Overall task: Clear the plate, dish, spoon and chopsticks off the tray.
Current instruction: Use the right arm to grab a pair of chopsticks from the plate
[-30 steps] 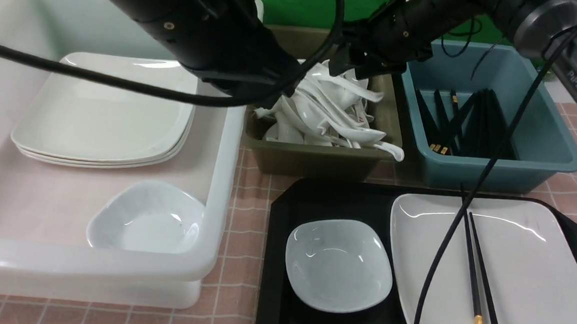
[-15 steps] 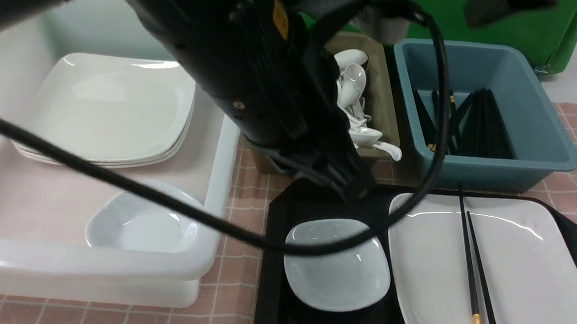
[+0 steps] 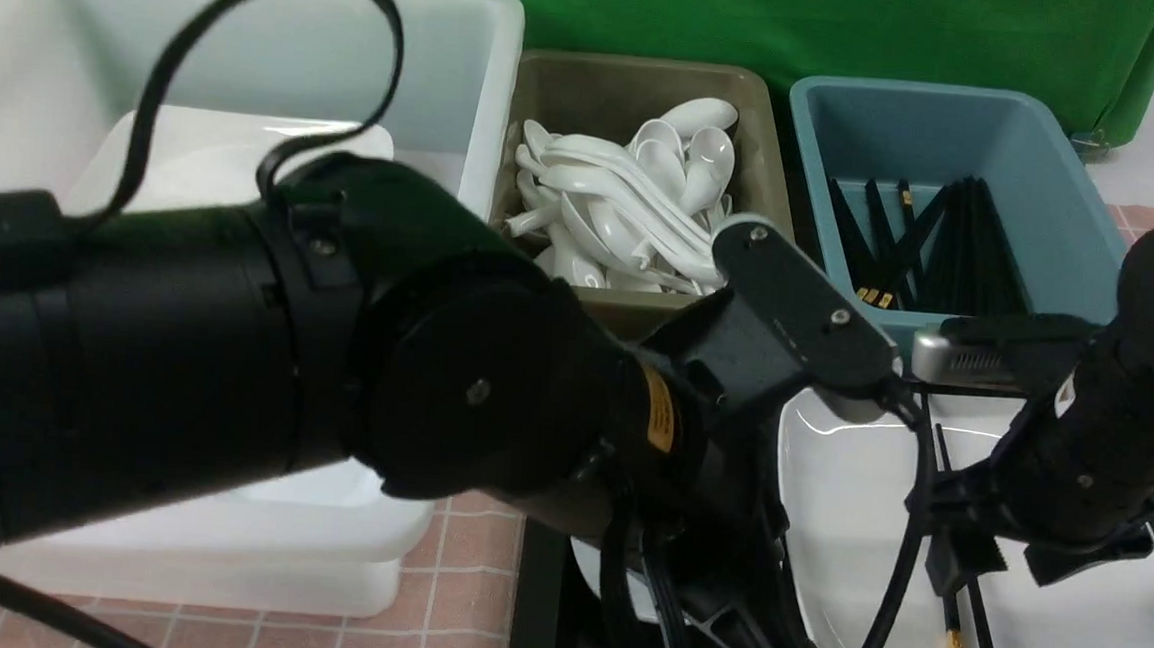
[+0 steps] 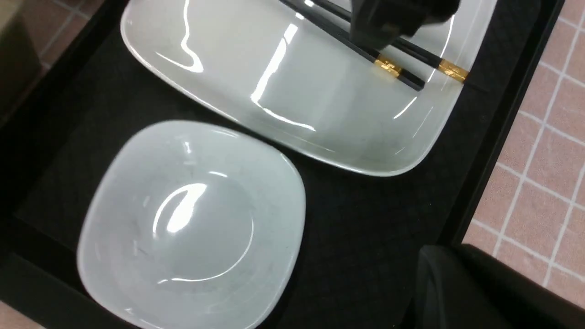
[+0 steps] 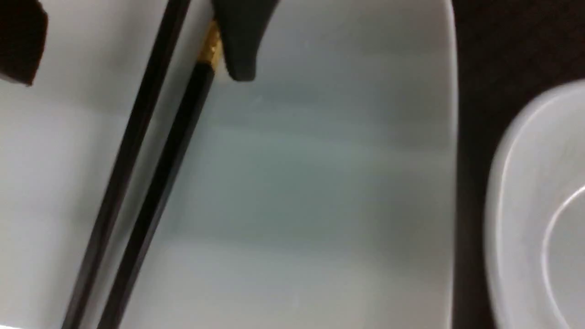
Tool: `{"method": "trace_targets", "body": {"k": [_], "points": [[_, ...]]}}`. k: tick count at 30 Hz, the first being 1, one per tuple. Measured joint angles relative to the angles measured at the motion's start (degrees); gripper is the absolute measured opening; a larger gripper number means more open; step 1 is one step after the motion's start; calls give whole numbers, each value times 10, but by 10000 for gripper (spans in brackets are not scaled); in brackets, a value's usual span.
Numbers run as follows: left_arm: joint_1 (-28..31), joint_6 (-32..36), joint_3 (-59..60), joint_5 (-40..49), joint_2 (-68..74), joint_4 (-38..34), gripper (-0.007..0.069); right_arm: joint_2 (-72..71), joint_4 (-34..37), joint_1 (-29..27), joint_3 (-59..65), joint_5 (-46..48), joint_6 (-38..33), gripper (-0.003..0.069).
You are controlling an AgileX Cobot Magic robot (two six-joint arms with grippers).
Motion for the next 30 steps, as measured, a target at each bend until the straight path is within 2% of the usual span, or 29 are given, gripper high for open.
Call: {"method": "trace_targets", "body": {"k": [7,9,10,12,13,15,16,23,30], "points": [[0,1,11,6,0,-8,-3,74,-10,0,0,-42,12,563],[0,-1,11,8,0,-8,-3,79,-11,0,-3,-42,12,496],[0,-1,11,8,0,-8,-3,79,-11,0,-3,-42,12,486],[0,-1,11,8,0,-9,-3,79,-12,0,-4,-42,10,355],[0,-1,11,8,0,-9,-3,79,-13,0,-4,-42,10,217],[0,-1,11,8,0,-10,-3,78,-15,0,-4,-41,8,109],[0,-1,11,8,0,-10,-3,77,-15,0,-5,-39,7,92],[0,-1,11,8,0,-11,-3,41,-14,0,-2,14,-17,96],[0,-13,11,-17,0,-12,-3,-54,-12,0,-2,64,-53,96]]}}
